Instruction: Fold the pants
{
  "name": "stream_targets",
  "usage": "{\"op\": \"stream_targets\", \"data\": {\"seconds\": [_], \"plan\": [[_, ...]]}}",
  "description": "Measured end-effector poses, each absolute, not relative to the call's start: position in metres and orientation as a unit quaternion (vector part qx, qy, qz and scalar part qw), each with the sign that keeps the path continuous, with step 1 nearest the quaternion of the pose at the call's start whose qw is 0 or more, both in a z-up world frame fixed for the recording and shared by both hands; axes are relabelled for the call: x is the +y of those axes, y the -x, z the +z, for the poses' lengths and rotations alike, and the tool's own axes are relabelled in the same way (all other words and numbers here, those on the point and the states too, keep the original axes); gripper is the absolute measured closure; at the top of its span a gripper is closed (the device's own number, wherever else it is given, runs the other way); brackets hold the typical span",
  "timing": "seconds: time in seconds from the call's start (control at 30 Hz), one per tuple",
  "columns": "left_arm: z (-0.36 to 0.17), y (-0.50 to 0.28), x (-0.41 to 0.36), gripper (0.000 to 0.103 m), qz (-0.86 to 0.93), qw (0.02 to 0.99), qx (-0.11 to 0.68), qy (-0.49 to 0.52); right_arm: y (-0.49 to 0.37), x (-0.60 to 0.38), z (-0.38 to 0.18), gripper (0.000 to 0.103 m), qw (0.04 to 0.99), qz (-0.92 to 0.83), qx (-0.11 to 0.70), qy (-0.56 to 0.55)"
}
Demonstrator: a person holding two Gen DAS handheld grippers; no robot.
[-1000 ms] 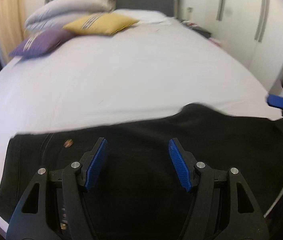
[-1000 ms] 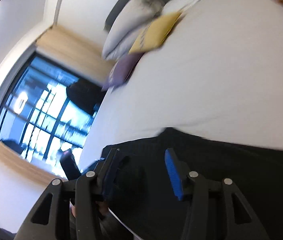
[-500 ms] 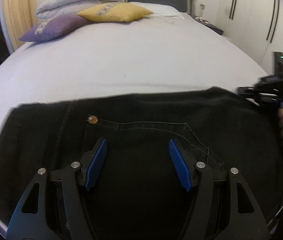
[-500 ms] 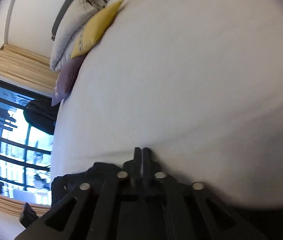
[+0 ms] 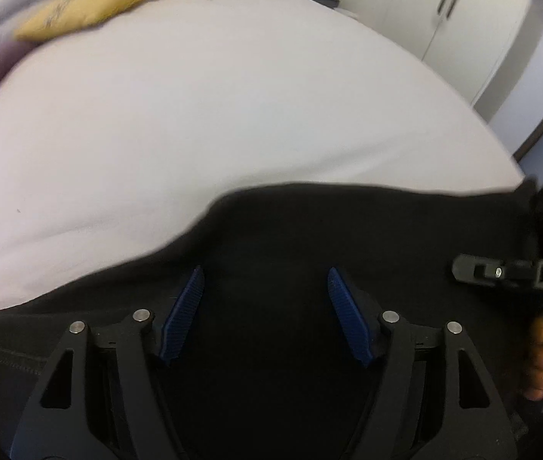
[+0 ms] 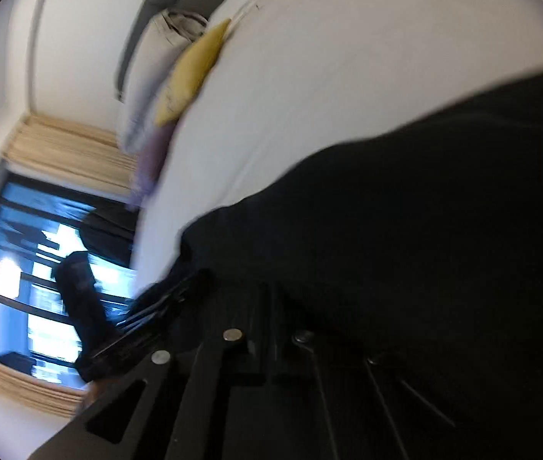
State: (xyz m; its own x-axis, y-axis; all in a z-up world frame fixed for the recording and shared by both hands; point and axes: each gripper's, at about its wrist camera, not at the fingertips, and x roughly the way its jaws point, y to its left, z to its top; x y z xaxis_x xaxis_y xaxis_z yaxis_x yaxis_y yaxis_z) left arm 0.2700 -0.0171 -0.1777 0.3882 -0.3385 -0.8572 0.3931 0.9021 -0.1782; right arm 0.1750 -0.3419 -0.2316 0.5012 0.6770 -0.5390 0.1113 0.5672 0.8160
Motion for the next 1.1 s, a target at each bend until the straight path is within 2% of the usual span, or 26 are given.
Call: {"op": "stream_targets", "data": {"seconds": [0.2,0.23,0.27,0.3,0.33,0.4,0.47,0.5,0.53,0.6,0.63,0.67,0.73,0.8,0.83,0.9,0.93,1.0,1.07,1.1], "plan": [[-0.164,-0.284,0.077,0.036,-0.085,0.859,0.505,0.004,-0.165,-0.367,-0.222,0.103,0.772,0.162,0.457,-0.411],[-0.158,-0.278,0.091,0.039,-0.066,0.864,0.499,0.01,-0.16,-0.369,-0.216,0.093,0.769,0.154,0.466,-0.409],[-0.147,-0.268,0.104,0.037,-0.07,0.873,0.481,0.03,-0.153,-0.37,-0.206,0.089,0.765,0.165,0.463,-0.417],[-0.14,-0.254,0.115,0.037,-0.08,0.882,0.462,0.043,-0.151,-0.371,-0.194,0.075,0.763,0.192,0.449,-0.423],[-0.141,-0.246,0.121,0.035,-0.072,0.885,0.459,0.038,-0.148,-0.366,-0.183,0.049,0.764,0.225,0.435,-0.42],[-0.165,-0.231,0.13,0.035,-0.055,0.871,0.488,0.021,-0.141,-0.354,-0.181,0.032,0.775,0.227,0.449,-0.384],[-0.169,-0.211,0.129,0.035,-0.064,0.884,0.462,-0.001,-0.132,-0.354,-0.2,0.063,0.789,0.204,0.471,-0.339],[-0.169,-0.205,0.128,0.035,-0.058,0.886,0.459,-0.018,-0.125,-0.359,-0.204,0.09,0.803,0.194,0.461,-0.325],[-0.168,-0.202,0.13,0.035,-0.055,0.888,0.456,-0.021,-0.118,-0.366,-0.208,0.103,0.806,0.183,0.46,-0.325],[-0.167,-0.188,0.136,0.035,-0.04,0.89,0.453,-0.008,-0.108,-0.378,-0.207,0.102,0.797,0.162,0.476,-0.334],[-0.16,-0.185,0.142,0.035,-0.037,0.892,0.45,0.001,-0.103,-0.375,-0.193,0.092,0.804,0.145,0.488,-0.308],[-0.147,-0.177,0.143,0.035,-0.046,0.9,0.432,0.011,-0.095,-0.372,-0.179,0.086,0.816,0.149,0.482,-0.283],[-0.134,-0.159,0.141,0.035,-0.051,0.909,0.413,0.004,-0.083,-0.353,-0.149,0.06,0.842,0.183,0.448,-0.237],[-0.137,-0.144,0.148,0.035,-0.039,0.905,0.425,-0.01,-0.075,-0.335,-0.14,0.051,0.843,0.22,0.436,-0.223],[-0.146,-0.138,0.154,0.033,-0.031,0.899,0.438,-0.01,-0.075,-0.322,-0.14,0.05,0.839,0.237,0.442,-0.213],[-0.163,-0.131,0.161,0.03,-0.043,0.898,0.435,0.045,-0.077,-0.307,-0.161,0.051,0.825,0.244,0.473,-0.188],[-0.165,-0.128,0.167,0.03,-0.047,0.9,0.429,0.06,-0.08,-0.307,-0.179,0.07,0.818,0.229,0.497,-0.18],[-0.167,-0.121,0.161,0.03,-0.047,0.9,0.431,0.044,-0.07,-0.331,-0.197,0.101,0.828,0.209,0.478,-0.205],[-0.16,-0.114,0.155,0.03,-0.04,0.901,0.43,0.033,-0.065,-0.357,-0.199,0.102,0.82,0.19,0.483,-0.241],[-0.157,-0.111,0.155,0.03,-0.036,0.905,0.423,0.028,-0.058,-0.37,-0.193,0.099,0.826,0.173,0.478,-0.244]]}}
